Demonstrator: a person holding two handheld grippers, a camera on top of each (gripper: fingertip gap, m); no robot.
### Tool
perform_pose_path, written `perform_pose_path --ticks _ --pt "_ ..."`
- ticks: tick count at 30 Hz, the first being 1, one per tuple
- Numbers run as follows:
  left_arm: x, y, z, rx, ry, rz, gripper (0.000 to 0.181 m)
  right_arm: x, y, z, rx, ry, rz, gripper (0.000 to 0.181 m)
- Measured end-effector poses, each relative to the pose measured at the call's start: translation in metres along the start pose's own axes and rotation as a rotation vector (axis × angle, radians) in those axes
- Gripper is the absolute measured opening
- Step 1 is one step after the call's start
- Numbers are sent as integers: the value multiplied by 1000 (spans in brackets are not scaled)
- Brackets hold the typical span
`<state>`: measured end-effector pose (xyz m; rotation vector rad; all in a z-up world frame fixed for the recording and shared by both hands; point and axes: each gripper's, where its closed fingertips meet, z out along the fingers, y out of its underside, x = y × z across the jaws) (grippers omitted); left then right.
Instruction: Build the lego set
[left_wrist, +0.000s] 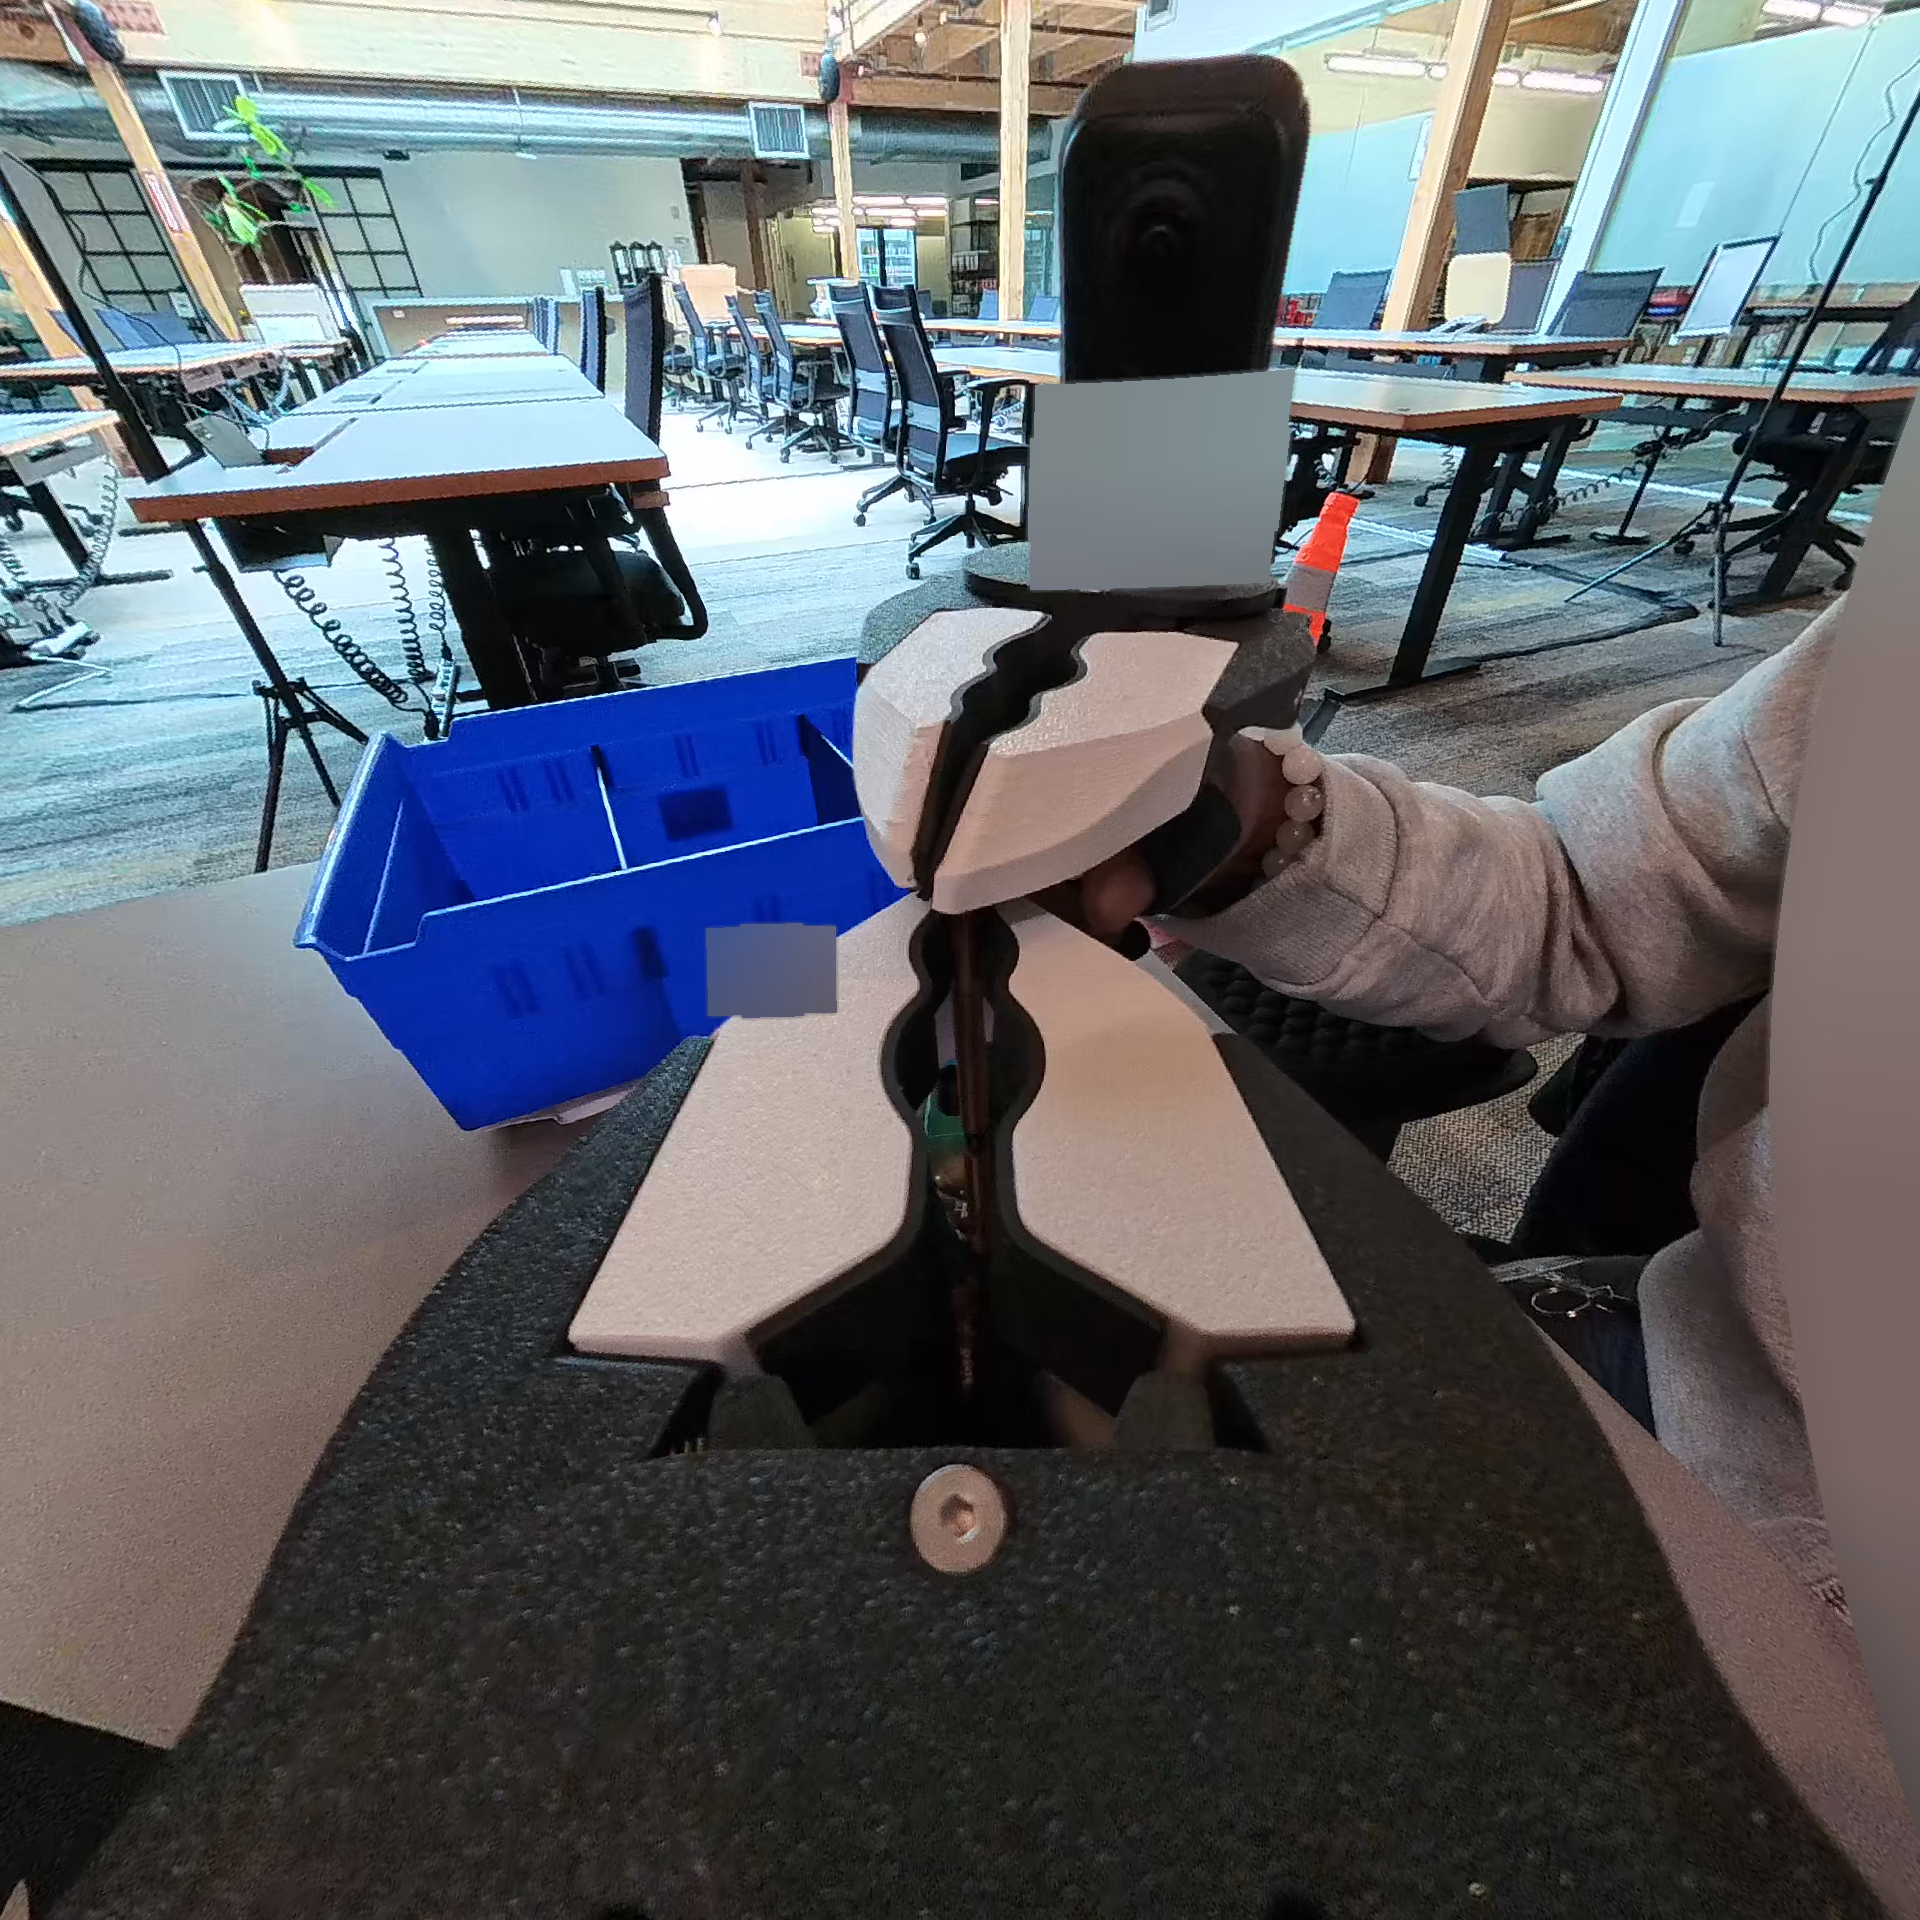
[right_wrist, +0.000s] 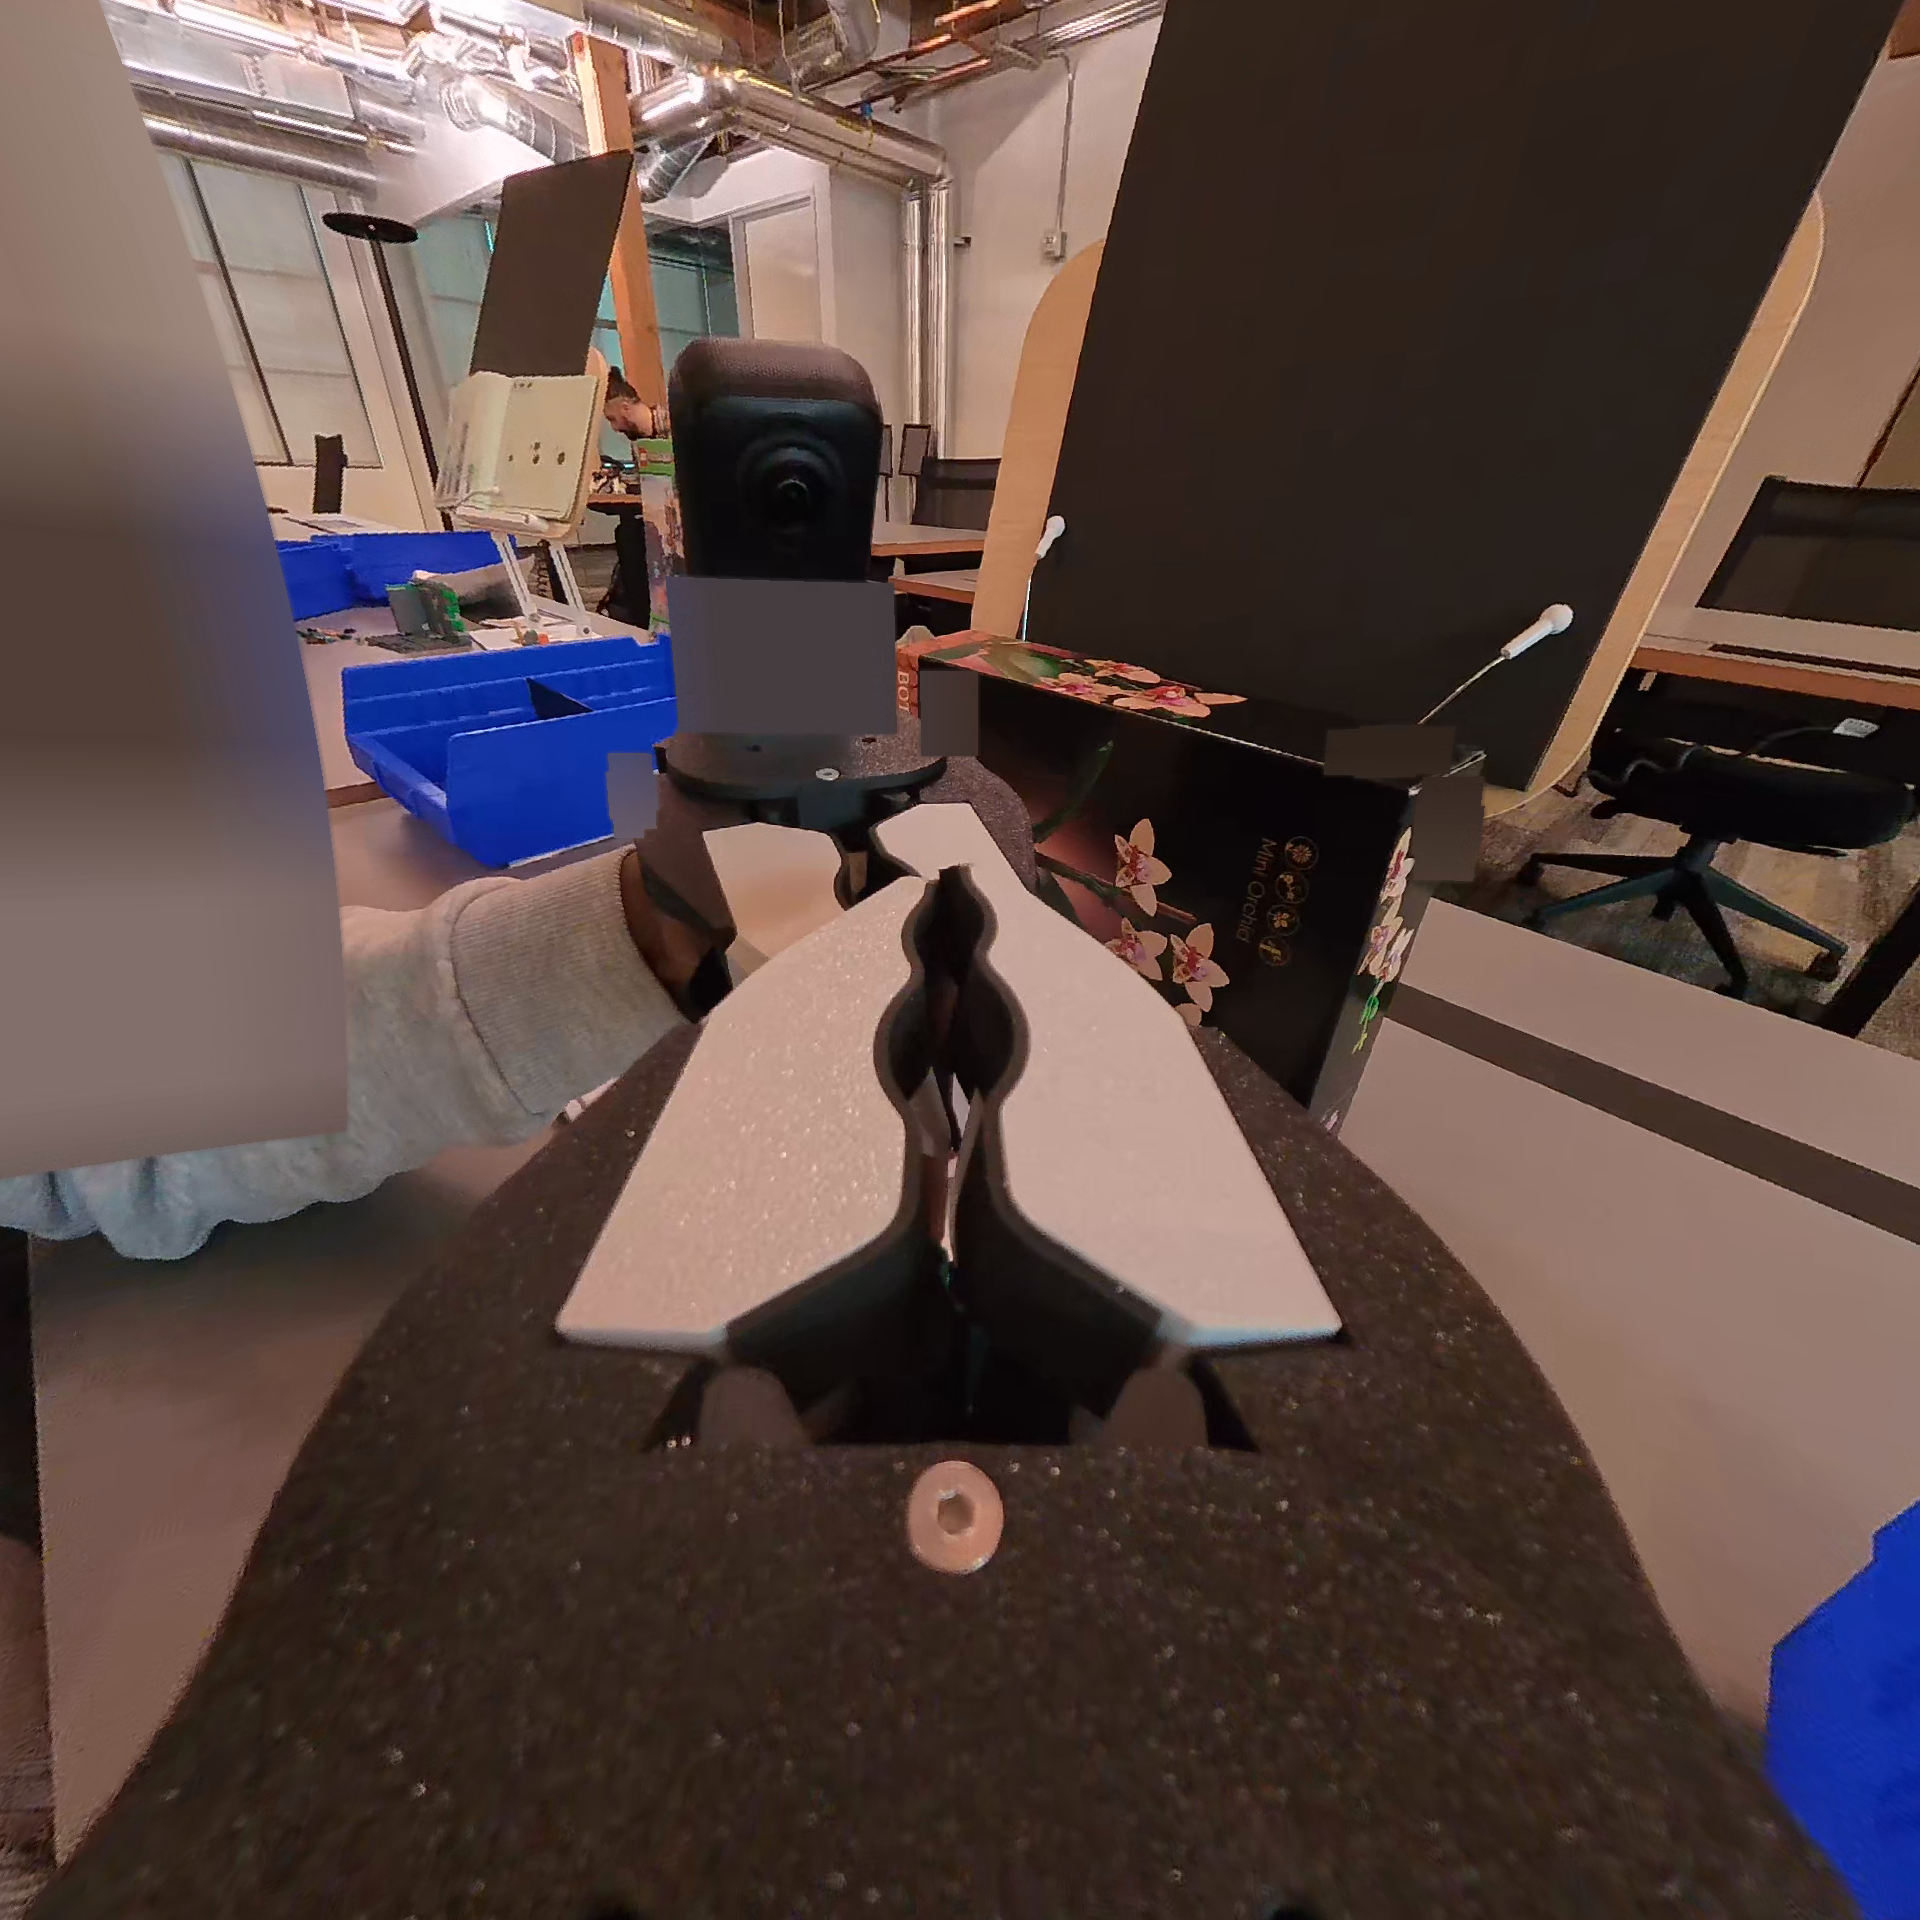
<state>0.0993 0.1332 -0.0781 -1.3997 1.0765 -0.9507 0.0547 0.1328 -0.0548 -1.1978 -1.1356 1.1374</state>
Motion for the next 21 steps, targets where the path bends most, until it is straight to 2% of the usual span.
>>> perform_pose_path --ticks 21 --pt "1 0 1 -14 0 23 5 -2 -2 -2 -7 -5 -28 1"
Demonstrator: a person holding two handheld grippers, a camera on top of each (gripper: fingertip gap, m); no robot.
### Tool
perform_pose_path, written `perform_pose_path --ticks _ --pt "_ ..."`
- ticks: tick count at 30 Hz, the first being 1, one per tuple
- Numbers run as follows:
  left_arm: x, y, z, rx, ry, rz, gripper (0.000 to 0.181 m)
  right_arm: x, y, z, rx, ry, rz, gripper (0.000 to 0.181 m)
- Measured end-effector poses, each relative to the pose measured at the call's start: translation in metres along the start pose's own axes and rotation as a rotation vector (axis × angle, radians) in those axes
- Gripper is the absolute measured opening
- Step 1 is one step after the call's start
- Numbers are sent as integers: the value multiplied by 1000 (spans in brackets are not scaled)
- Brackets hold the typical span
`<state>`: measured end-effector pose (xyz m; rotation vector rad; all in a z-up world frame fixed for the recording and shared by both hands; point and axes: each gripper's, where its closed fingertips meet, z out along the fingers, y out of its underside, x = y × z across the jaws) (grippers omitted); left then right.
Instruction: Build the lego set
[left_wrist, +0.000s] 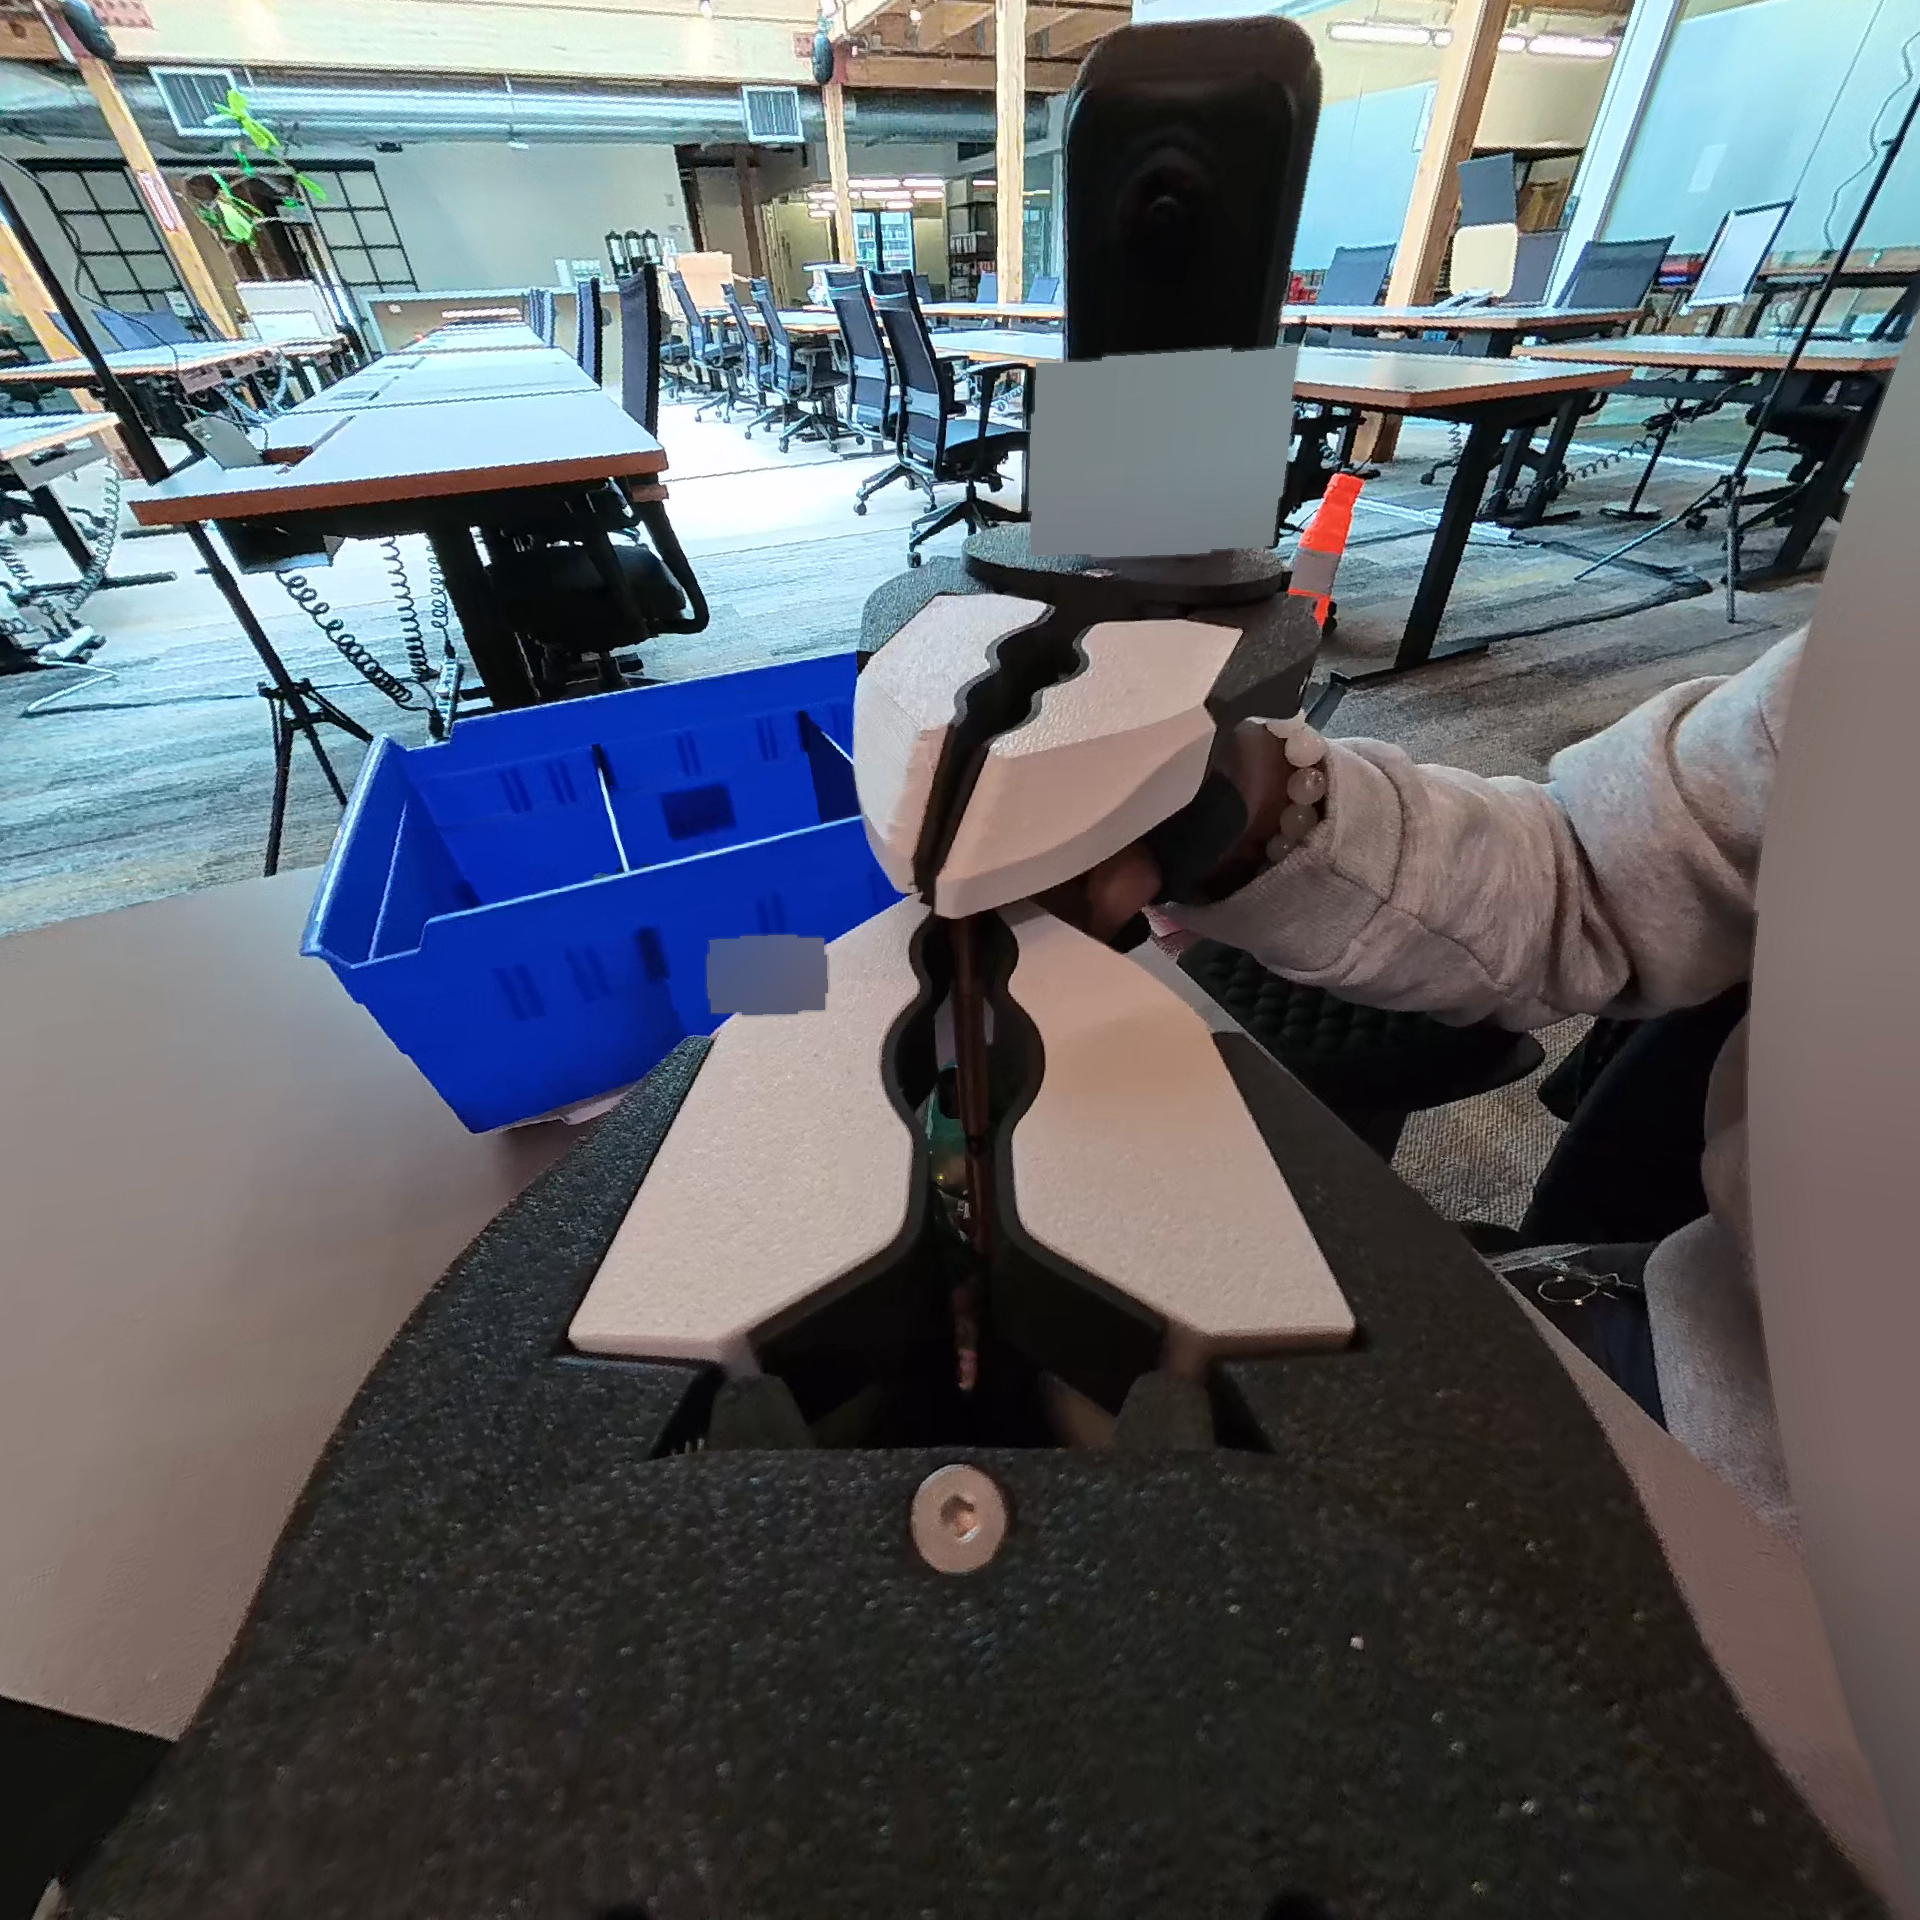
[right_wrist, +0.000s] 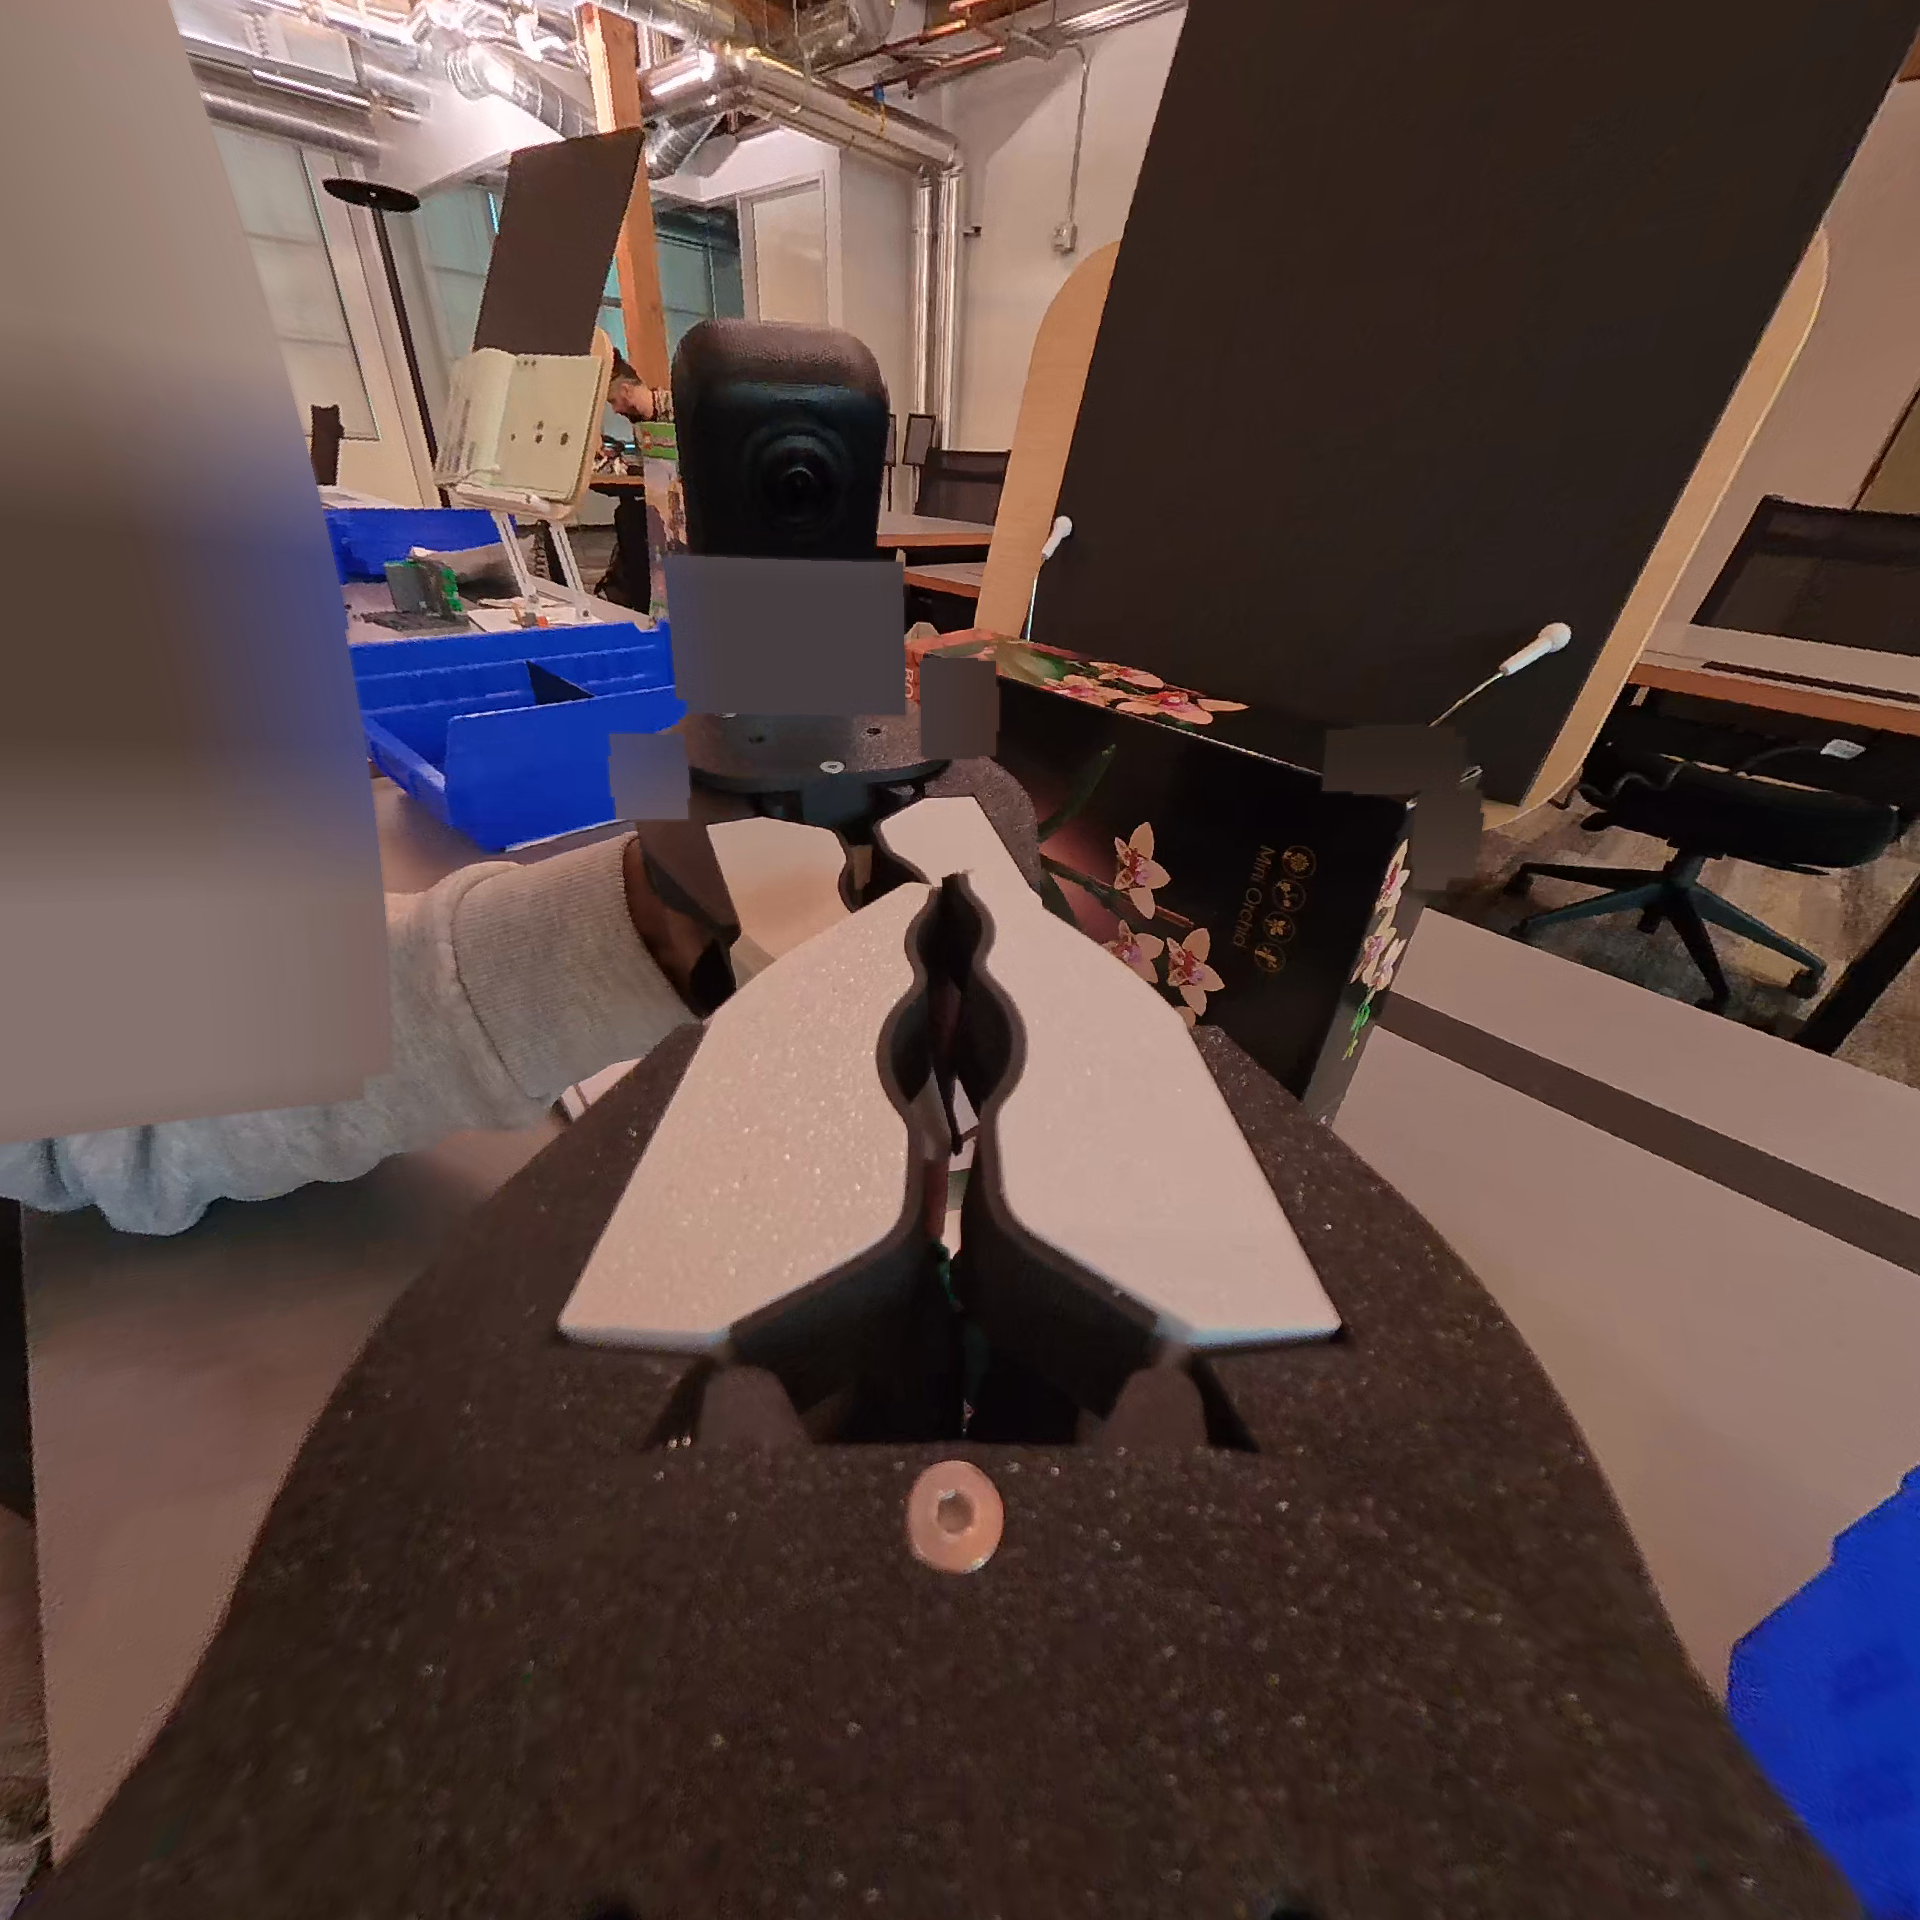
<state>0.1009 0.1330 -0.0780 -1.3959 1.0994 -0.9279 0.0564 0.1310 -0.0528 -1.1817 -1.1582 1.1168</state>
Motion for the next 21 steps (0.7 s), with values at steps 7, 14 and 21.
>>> perform_pose_path --ticks 7,14,21 --pt "0 -11 -3 33 -24 39 10 -3 -4 -3 19 -26 3 0" --pt "-5 -20 -17 55 -59 50 16 6 -22 -9 97 5 -1 7" --pt "-18 -45 -49 188 -166 55 43 18 -59 -43 288 82 50 63"
